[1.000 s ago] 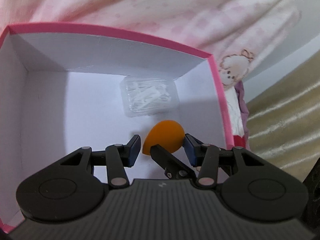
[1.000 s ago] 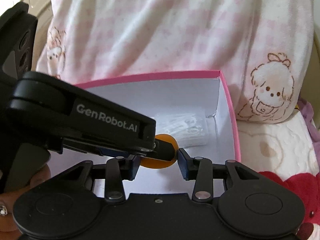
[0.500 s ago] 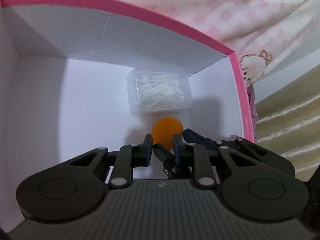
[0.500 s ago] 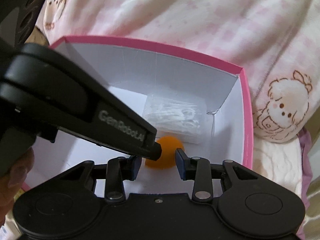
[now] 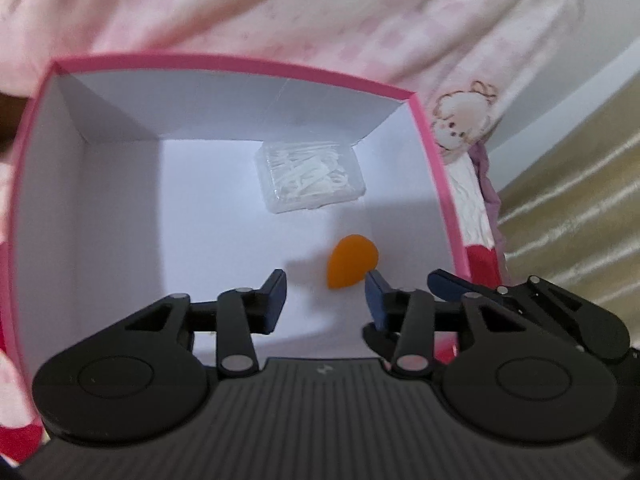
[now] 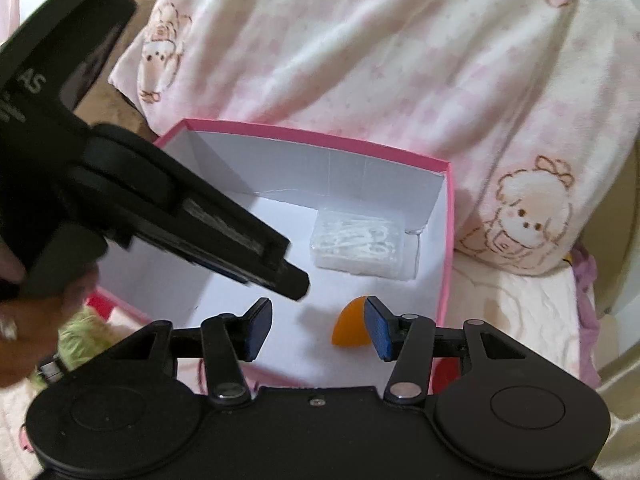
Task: Organize objects
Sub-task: 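Open the left gripper to drop the sponge inside the pink box, then withdraw the left gripper back toward the items on the bed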
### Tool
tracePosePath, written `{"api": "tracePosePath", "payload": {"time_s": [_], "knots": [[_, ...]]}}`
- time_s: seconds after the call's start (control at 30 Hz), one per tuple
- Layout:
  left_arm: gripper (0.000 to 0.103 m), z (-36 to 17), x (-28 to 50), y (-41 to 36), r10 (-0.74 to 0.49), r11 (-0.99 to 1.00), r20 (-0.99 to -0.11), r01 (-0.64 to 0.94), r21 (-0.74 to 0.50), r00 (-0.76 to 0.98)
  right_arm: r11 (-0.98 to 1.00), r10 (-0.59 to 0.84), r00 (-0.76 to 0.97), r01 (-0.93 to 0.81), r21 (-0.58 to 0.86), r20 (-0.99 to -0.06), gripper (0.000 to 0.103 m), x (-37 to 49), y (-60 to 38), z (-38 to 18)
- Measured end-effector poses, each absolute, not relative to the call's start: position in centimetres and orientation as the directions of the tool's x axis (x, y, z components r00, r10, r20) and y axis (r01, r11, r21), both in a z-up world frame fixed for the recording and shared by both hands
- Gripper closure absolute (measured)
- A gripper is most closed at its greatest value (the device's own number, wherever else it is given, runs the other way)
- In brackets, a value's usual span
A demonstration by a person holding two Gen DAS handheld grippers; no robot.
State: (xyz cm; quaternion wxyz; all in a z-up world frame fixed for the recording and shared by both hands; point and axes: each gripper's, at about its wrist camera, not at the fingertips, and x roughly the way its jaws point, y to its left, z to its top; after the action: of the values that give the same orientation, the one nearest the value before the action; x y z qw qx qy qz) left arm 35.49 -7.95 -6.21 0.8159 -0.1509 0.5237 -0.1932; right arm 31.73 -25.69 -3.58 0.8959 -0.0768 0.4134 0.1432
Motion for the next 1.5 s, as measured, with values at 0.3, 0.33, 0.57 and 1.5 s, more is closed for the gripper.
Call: {"api": "tracePosePath", "payload": {"time_s": [0.3,0.33,0.57,1.5], "knots": [[0.045,1.5,29.7,-7.3,-0.412,0.902,-0.817,0.307,-0.303,0.403,0.95,0.229,0.605,-0.311,0.038,-0.763,0.046,26.3,-25.9,2.0],[0.043,2.2,28.9,-7.2,-0.402,0.903,-0.821,0.323,-0.282,0.406,0.95,0.232,0.606,-0.311,0.043,-0.761,0.045,25.9,-25.8,2.5],[0.04,5.2,24.2,-5.5,-0.386,0.898,-0.851,0.357,-0.258,0.357,0.936,0.275,0.598,-0.344,0.068,-0.753,0.041,21.9,-24.4,5.9],[0.018,-0.1,14.4,4.7,-0.331,0.898,-0.895,0.391,-0.202,0.299,0.86,0.452,0.46,-0.45,0.238,-0.764,0.026,9.2,-16.4,4.2]]}}
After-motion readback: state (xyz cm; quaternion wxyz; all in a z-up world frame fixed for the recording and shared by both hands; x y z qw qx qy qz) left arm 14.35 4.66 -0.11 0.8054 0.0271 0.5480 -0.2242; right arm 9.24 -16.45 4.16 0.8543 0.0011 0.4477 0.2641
